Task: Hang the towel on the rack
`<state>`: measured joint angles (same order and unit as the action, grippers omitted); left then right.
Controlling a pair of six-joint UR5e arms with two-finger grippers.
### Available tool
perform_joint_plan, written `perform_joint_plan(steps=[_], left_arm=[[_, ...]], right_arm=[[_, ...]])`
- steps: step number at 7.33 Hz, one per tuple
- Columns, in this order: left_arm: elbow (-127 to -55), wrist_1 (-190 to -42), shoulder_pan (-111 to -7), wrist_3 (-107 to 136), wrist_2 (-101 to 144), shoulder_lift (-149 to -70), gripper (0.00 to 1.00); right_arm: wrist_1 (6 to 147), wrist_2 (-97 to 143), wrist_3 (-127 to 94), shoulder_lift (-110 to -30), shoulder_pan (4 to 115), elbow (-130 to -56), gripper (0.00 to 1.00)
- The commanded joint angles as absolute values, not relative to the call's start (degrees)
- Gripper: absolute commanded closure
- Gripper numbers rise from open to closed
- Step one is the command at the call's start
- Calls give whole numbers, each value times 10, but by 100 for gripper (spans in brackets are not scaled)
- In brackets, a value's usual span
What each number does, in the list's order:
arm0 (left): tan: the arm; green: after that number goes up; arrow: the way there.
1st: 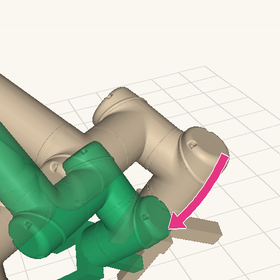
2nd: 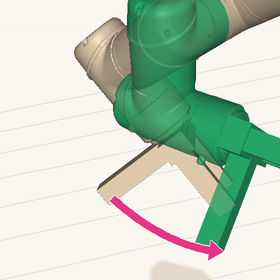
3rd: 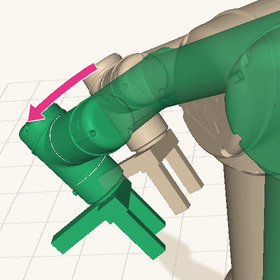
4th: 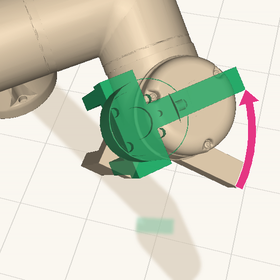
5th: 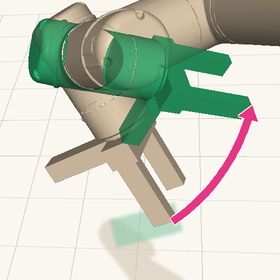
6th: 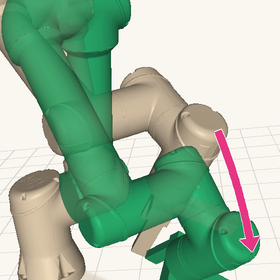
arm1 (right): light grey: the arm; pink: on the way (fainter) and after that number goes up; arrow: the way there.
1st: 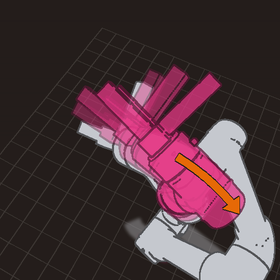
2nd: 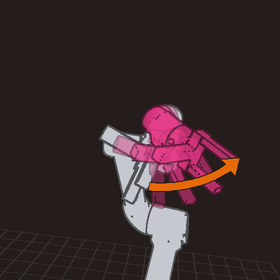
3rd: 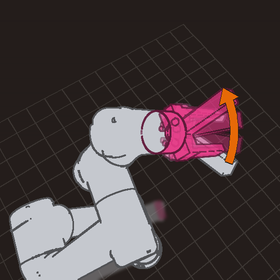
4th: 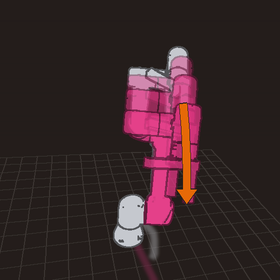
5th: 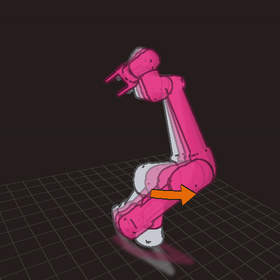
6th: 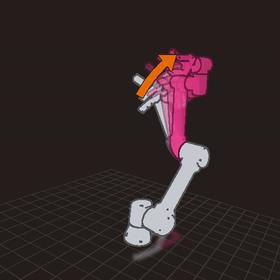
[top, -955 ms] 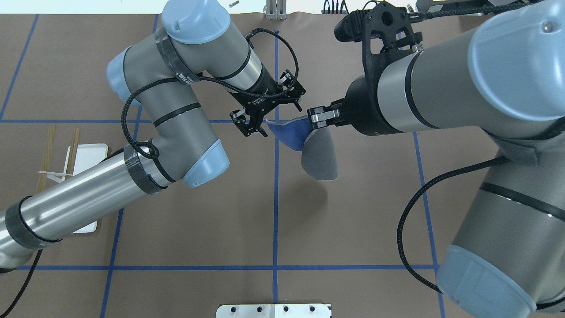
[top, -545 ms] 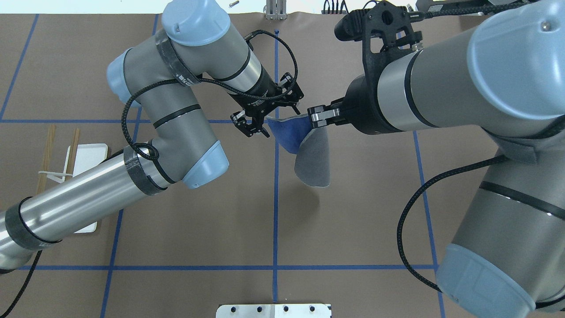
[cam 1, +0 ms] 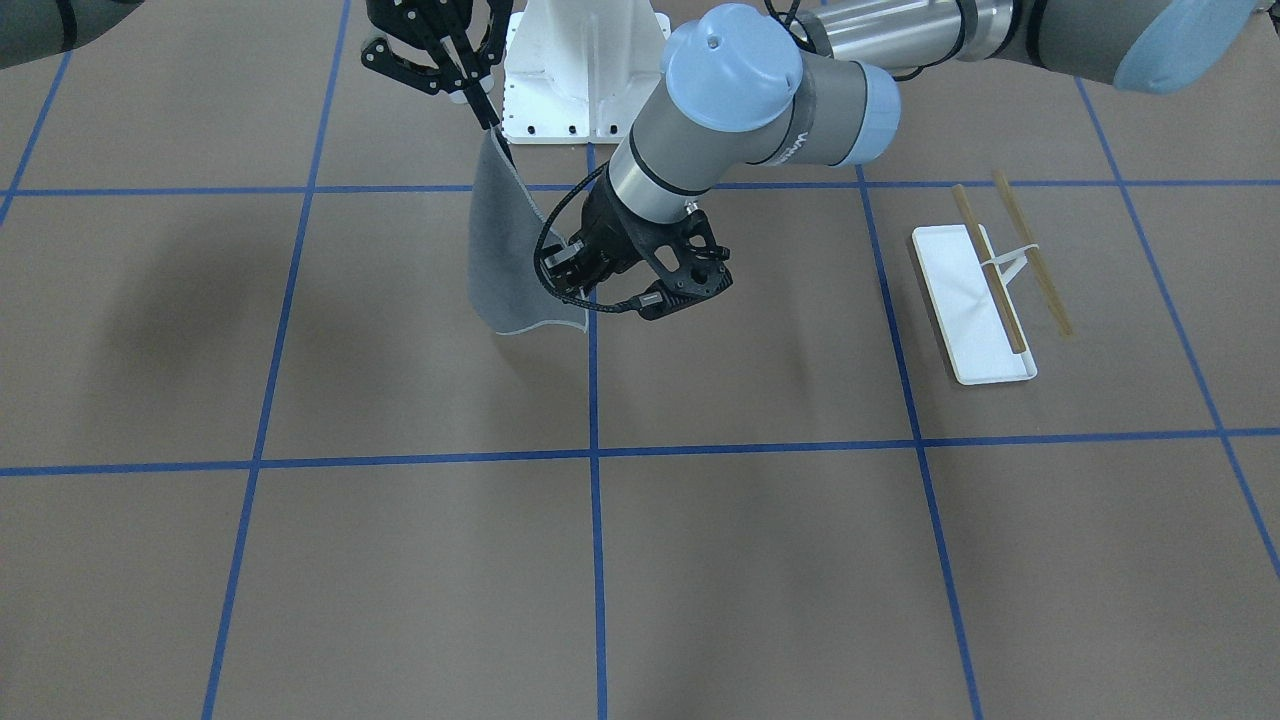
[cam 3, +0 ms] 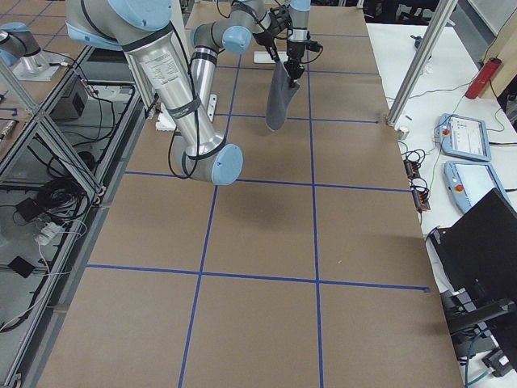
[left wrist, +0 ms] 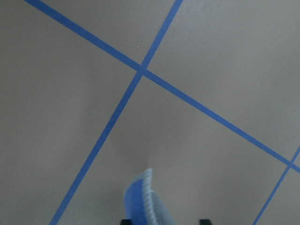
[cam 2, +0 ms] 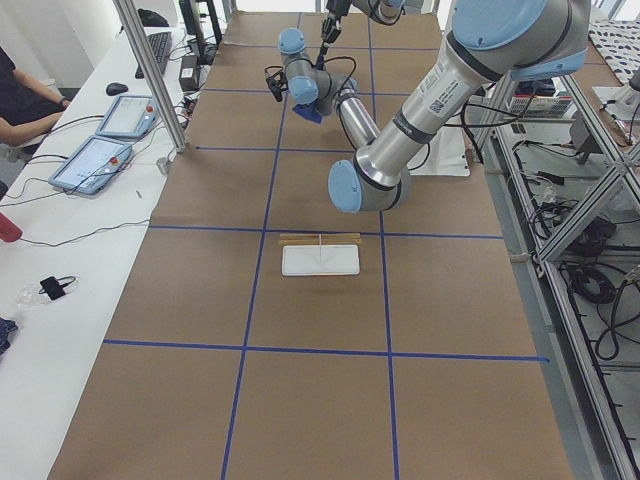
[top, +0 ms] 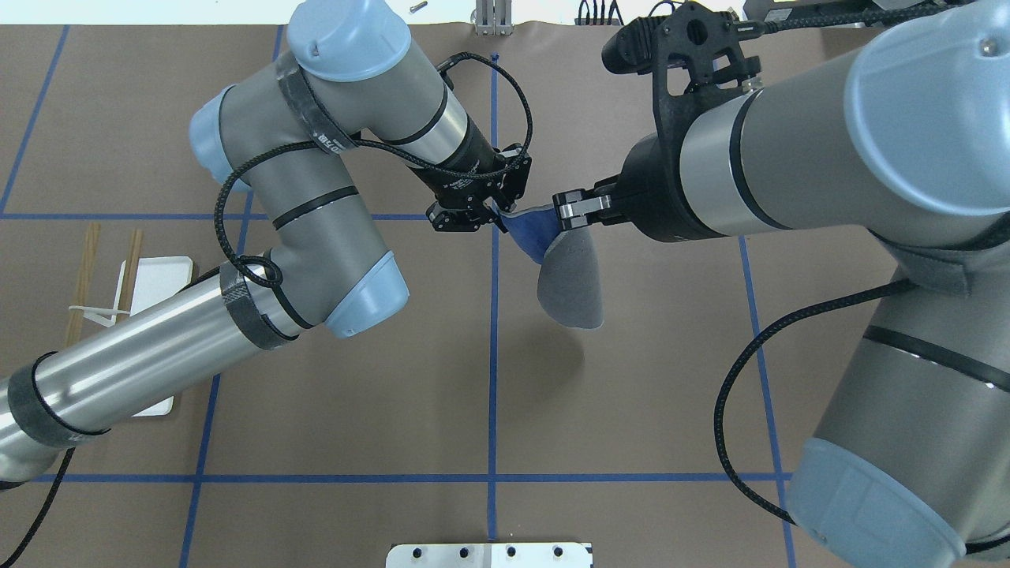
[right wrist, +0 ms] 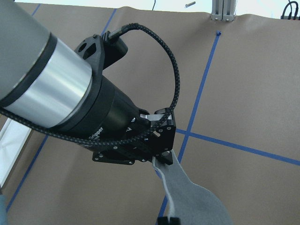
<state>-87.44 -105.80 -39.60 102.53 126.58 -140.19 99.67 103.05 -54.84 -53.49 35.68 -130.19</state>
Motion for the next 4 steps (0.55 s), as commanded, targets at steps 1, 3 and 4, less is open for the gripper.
perform_joint_plan(steps=[1, 3, 4], left_arm=[[-874, -1057, -396, 1026, 1266, -1402, 100], [-875, -1057, -405, 1025, 1266, -1402, 100], [-875, -1057, -424, 1021, 1272, -1402, 100]], right_arm=[[997, 1032, -548, -537, 357, -1305, 100], [992, 1030, -554, -556, 351, -1317, 1], [995, 1032, -549, -576, 349, -1343, 0]])
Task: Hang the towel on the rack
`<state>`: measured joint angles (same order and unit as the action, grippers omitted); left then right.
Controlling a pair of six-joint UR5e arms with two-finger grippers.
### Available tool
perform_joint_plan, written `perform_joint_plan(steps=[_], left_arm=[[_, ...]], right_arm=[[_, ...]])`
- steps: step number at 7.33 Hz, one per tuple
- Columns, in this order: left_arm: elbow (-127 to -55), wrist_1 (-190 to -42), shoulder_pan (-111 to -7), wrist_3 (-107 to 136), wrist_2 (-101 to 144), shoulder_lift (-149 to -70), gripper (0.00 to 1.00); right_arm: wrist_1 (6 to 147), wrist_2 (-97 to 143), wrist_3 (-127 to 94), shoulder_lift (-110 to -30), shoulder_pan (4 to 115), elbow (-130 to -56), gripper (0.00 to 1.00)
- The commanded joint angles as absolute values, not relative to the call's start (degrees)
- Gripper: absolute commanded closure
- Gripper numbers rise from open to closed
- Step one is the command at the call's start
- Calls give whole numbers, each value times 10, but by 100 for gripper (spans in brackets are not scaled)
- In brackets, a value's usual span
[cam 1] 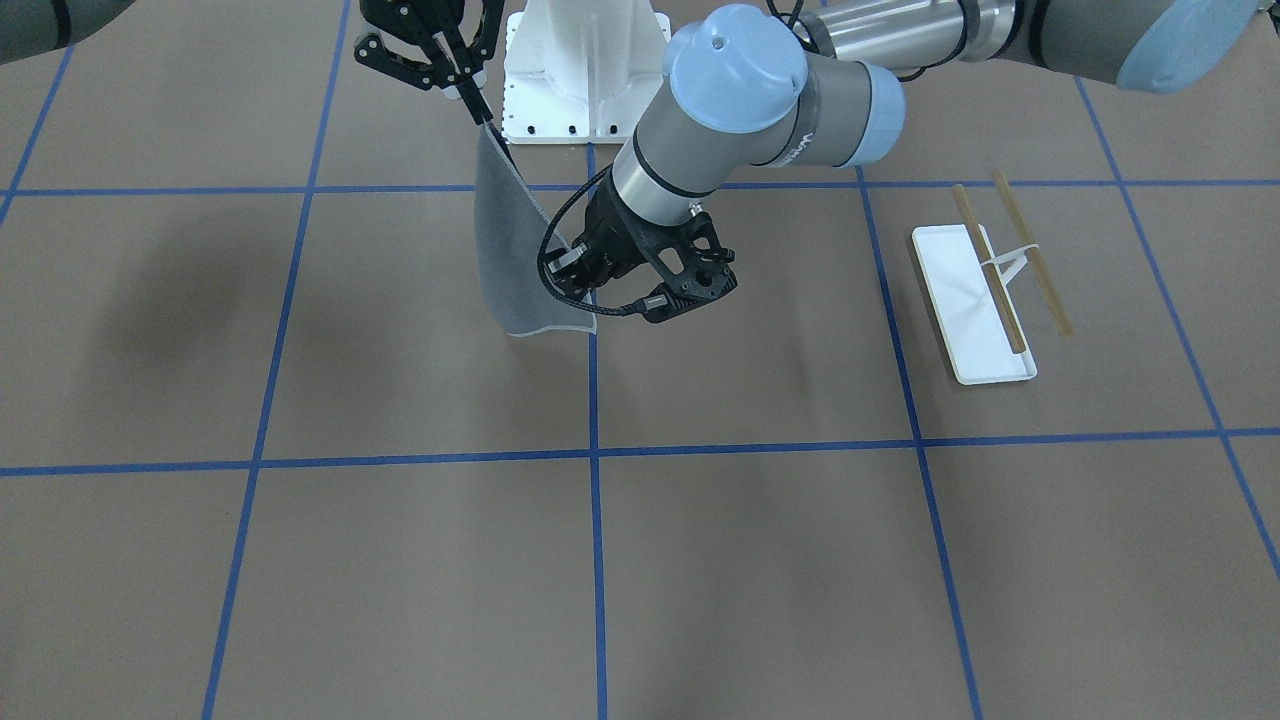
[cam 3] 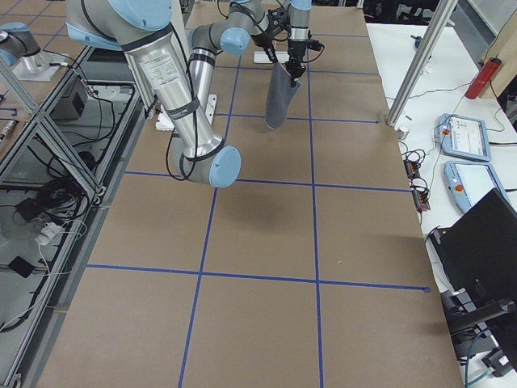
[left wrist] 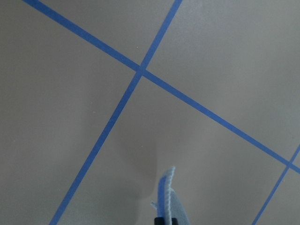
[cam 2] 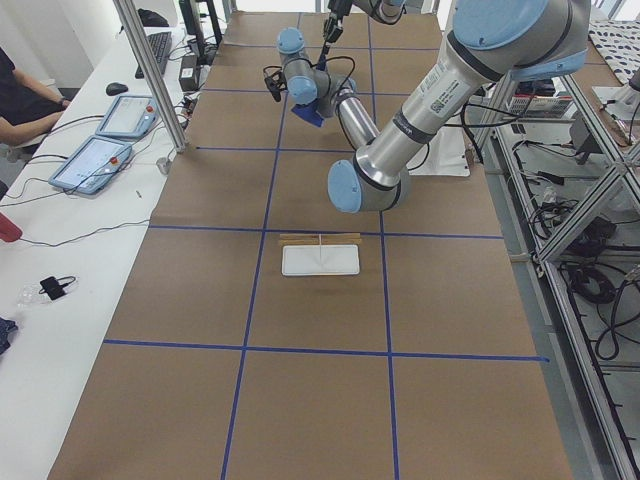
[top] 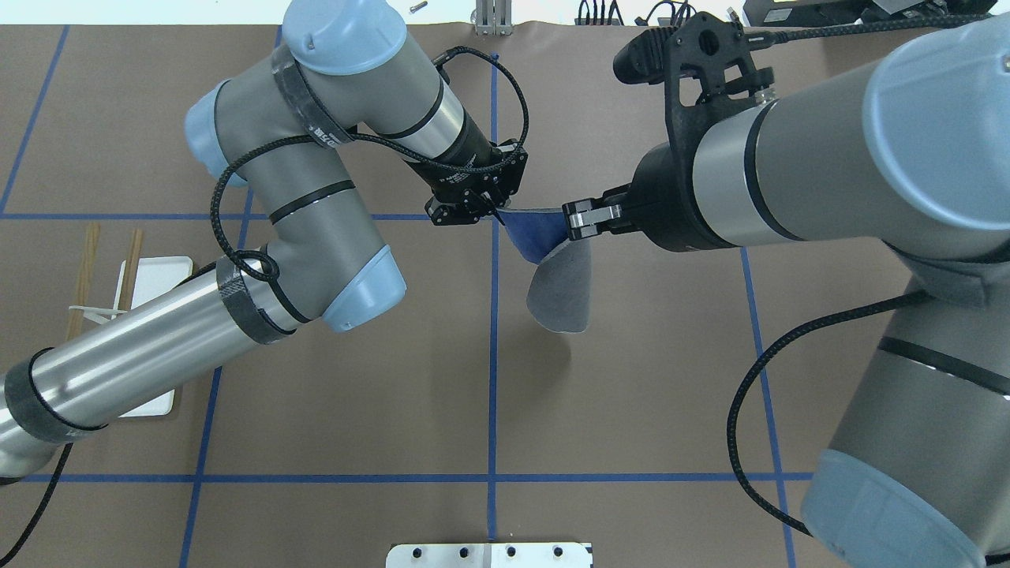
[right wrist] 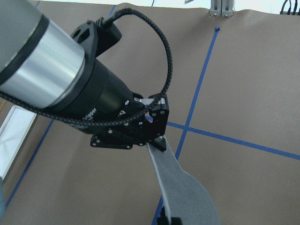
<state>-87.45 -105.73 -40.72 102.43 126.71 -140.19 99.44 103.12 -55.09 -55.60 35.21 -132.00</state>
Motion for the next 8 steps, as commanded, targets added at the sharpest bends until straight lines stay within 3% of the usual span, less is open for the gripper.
perform_joint_plan(steps=[1, 4, 8], left_arm=[[-881, -1057, -441, 1020, 1292, -1394, 100], [-962, -1057, -470, 1013, 1322, -1298, 100], [-1039, -1057, -543, 915, 1374, -1183, 100]], right_arm=[[996, 1034, -549, -597, 353, -1359, 0], [1095, 1050, -548, -655, 394, -1399, 0], [1196, 1169, -436, -657, 536, -1325, 0]])
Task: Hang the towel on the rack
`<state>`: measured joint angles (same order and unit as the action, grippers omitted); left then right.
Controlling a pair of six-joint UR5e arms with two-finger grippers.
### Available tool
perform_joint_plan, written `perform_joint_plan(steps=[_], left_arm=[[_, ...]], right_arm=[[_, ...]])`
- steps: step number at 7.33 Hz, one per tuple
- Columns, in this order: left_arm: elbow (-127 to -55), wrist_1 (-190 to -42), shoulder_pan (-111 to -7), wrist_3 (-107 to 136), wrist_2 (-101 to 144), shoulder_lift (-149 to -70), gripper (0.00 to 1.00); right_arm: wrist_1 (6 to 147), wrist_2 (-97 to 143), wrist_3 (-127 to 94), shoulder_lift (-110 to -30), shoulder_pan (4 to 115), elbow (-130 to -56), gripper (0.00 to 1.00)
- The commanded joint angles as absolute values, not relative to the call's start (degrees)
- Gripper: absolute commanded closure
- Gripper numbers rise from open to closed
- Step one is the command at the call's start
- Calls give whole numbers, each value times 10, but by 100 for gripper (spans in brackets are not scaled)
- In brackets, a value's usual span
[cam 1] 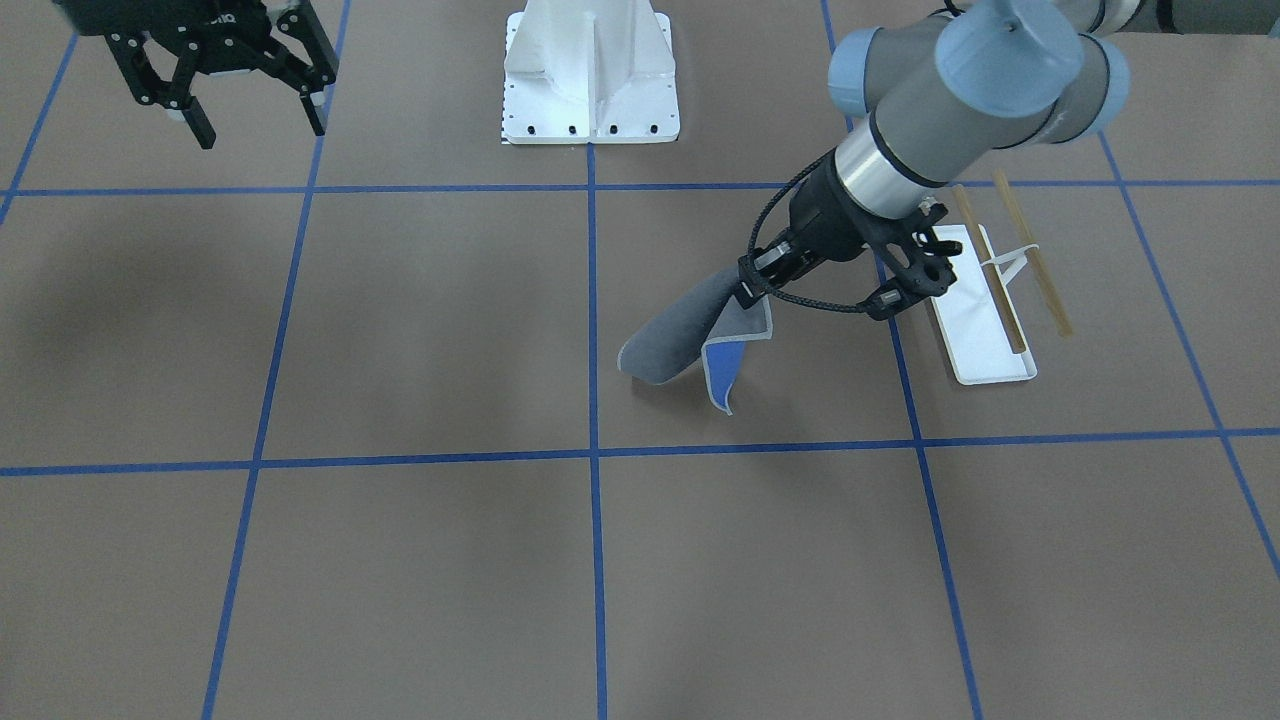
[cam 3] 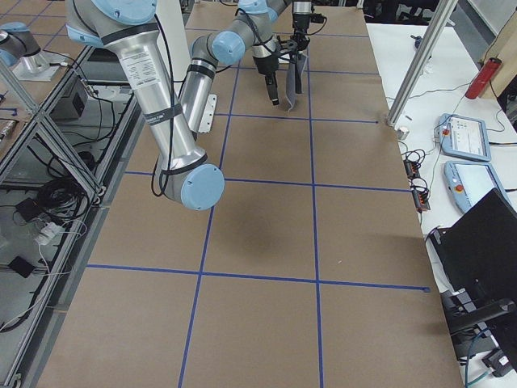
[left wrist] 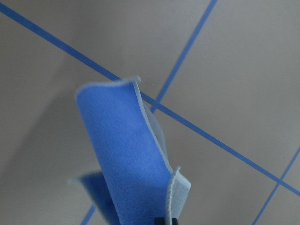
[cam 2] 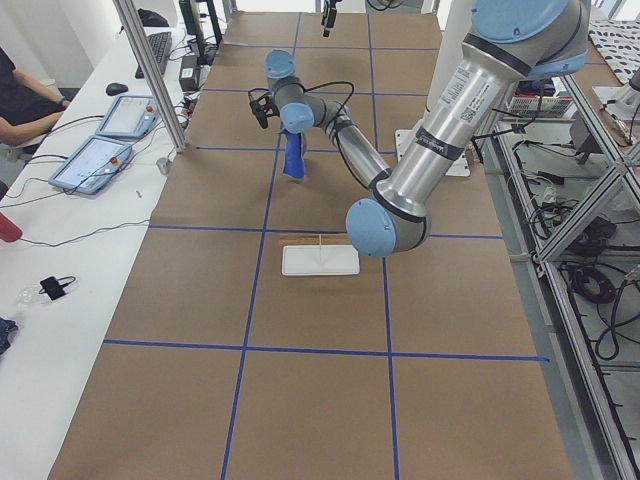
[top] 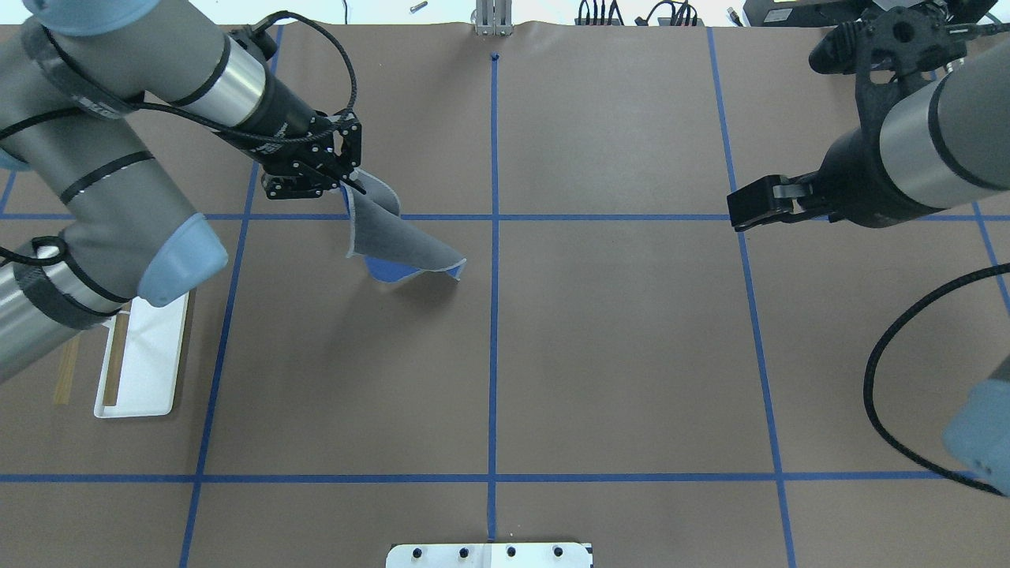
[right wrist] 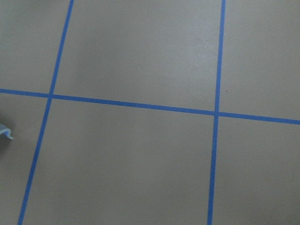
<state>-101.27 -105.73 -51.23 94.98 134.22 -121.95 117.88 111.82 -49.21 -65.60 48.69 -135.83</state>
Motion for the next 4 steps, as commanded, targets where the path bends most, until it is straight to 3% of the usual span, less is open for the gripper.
perform_joint_plan(steps=[1, 4], left_arm=[[-1056, -1057, -574, 885, 1409, -1154, 100], [-1103, -1057, -632, 761, 1446, -1035, 100]], right_arm=[[1194, 1227, -422, -658, 587, -1292, 0], [1194, 1300, -300, -674, 669, -1219, 0]])
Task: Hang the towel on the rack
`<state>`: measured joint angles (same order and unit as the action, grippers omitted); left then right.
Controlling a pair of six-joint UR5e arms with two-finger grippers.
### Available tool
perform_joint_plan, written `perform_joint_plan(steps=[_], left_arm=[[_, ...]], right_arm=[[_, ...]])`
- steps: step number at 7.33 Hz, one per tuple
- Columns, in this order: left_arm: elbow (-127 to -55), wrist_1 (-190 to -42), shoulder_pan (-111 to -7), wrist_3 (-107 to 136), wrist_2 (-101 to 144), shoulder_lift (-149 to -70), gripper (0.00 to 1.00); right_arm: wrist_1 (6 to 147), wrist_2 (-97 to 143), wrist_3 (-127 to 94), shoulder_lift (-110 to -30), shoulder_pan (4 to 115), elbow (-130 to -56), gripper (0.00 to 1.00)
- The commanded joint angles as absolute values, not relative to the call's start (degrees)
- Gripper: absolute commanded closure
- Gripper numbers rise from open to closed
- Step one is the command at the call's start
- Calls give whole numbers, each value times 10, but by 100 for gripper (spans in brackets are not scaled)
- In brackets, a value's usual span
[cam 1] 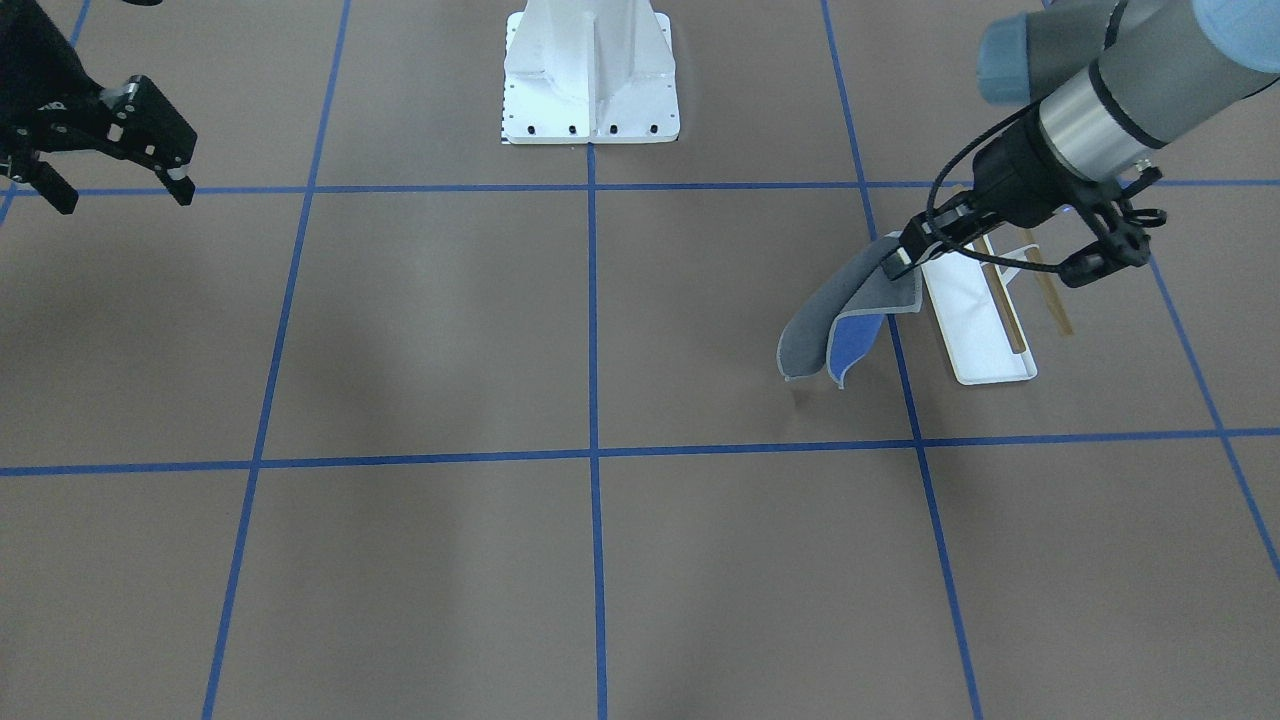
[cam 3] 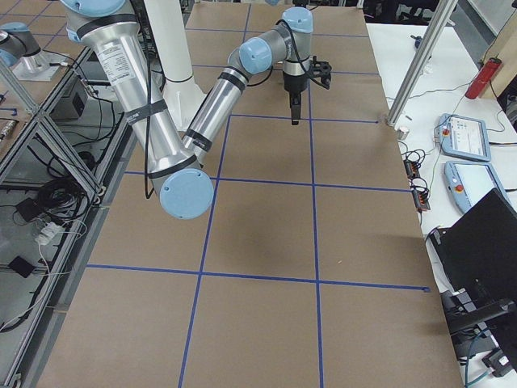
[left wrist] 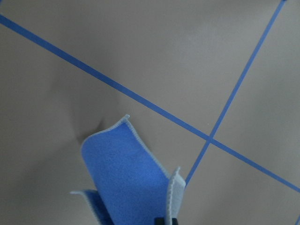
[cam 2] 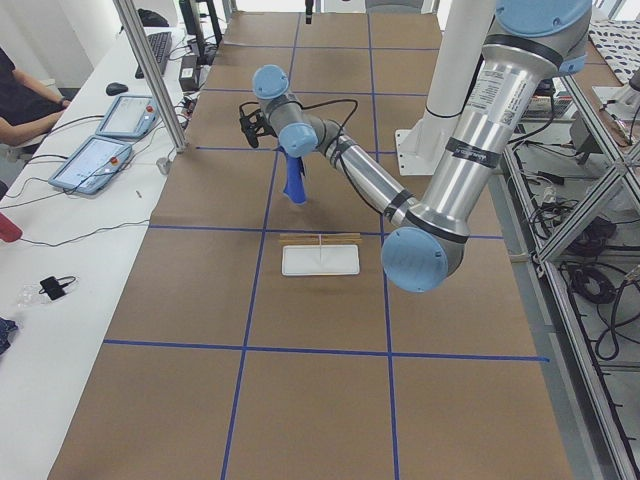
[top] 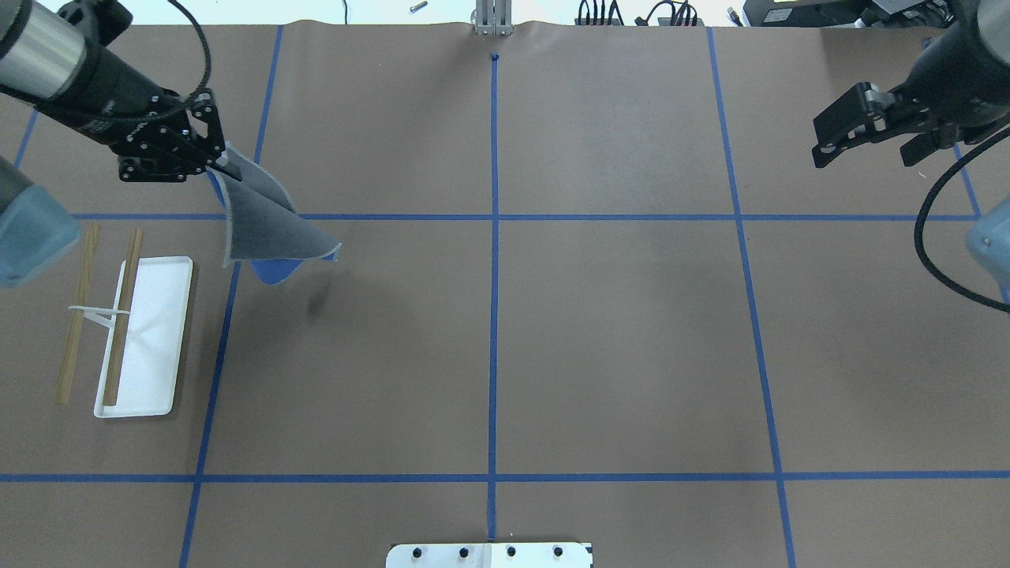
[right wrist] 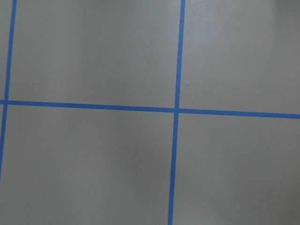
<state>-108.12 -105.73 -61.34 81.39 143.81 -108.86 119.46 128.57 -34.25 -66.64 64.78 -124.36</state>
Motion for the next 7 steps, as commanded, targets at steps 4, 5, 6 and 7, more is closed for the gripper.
perform_joint_plan(steps=[4, 5, 6, 7], left_arm=[[-1115, -1058, -702, 531, 1454, -874, 100], [-1098, -1060, -704, 491, 1452, -856, 100], [-1086, -1062, -704, 448, 1446, -835, 100], [-1079, -1063, -705, 420, 1444, -825, 100]], right_arm=[[1194, 1309, -259, -677, 680, -1189, 0], [1194, 1310, -259, -677, 680, -1189, 0], [1193, 1310, -259, -679, 681, -1190, 0], [1191, 1310, -259, -681, 685, -1191, 0]])
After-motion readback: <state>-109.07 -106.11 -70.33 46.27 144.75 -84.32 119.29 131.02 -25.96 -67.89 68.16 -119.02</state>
